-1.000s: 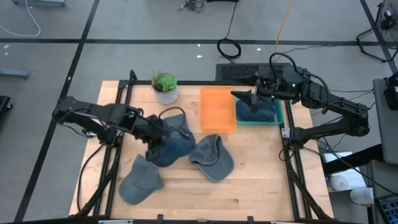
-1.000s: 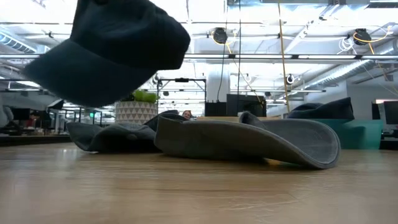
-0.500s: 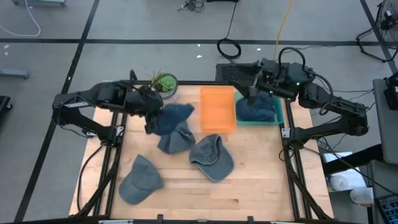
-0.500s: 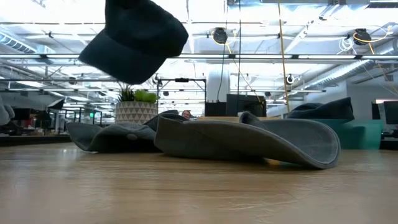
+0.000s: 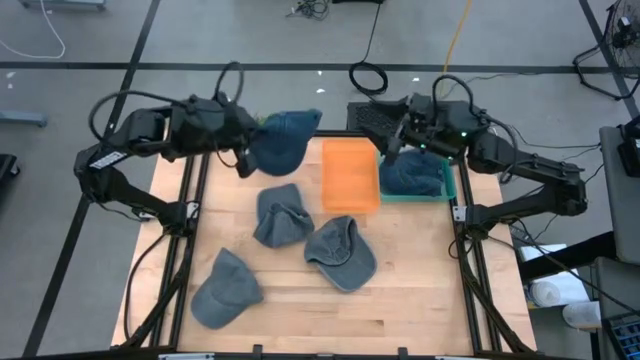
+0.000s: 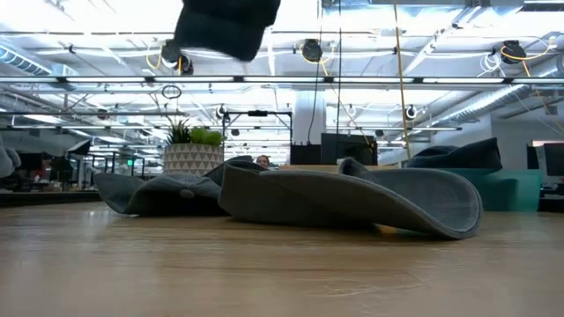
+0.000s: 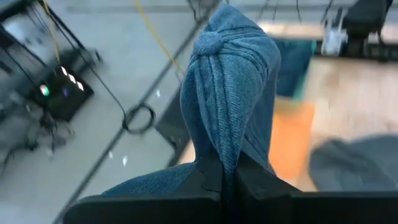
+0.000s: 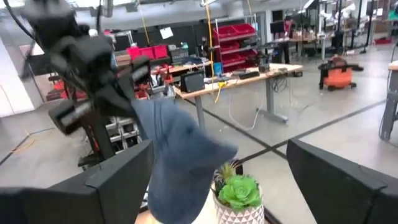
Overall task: Pick & Place hat
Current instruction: Put the blue cap in the blue bin
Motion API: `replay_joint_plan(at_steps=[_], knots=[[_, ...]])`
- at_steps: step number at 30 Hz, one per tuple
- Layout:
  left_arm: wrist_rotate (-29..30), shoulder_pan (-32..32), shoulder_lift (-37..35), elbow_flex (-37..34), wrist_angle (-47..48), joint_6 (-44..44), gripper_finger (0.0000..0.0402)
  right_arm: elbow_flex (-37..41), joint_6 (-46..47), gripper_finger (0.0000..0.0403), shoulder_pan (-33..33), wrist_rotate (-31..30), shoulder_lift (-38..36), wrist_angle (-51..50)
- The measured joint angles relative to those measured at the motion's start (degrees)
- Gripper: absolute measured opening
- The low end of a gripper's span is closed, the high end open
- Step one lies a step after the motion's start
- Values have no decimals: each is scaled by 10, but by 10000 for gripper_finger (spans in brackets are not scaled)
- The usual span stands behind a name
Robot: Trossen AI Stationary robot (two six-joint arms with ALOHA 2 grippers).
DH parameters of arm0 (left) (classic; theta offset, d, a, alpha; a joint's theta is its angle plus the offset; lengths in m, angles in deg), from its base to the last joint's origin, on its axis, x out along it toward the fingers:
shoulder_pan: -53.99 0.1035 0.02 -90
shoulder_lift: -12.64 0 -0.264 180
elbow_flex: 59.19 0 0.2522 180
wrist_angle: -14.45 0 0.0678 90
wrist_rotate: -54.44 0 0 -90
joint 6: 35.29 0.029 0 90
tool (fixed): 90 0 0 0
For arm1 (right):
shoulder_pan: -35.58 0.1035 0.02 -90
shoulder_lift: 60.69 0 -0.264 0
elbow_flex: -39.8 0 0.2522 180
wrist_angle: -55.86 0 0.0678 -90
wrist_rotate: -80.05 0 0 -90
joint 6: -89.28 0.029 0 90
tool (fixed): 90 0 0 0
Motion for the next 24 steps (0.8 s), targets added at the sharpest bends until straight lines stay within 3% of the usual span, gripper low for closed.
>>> replay_joint_plan(at_steps=[7,16,24], knots=[[0,2,0,14,-101,55,1,0,15,353,0,3,37,16],[-3,-1,0,14,-203,100,1,1,22,352,0,76,63,26],[-16,-5,5,14,-290,123,1,1,23,352,0,97,69,26]])
